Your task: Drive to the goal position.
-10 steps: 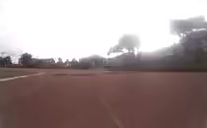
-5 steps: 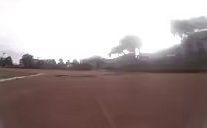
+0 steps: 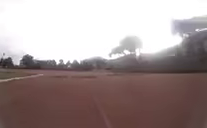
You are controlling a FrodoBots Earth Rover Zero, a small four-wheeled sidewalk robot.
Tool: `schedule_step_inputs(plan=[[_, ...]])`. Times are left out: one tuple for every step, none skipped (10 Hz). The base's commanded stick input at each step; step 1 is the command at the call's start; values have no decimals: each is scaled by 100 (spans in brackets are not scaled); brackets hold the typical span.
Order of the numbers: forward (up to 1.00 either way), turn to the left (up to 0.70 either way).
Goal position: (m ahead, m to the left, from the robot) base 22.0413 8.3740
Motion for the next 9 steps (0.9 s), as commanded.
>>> schedule_step_inputs(plan=[[70,0],[70,-35],[70,-35],[70,-35],[70,-32],[70,-15],[70,-6],[70,0],[70,0]])
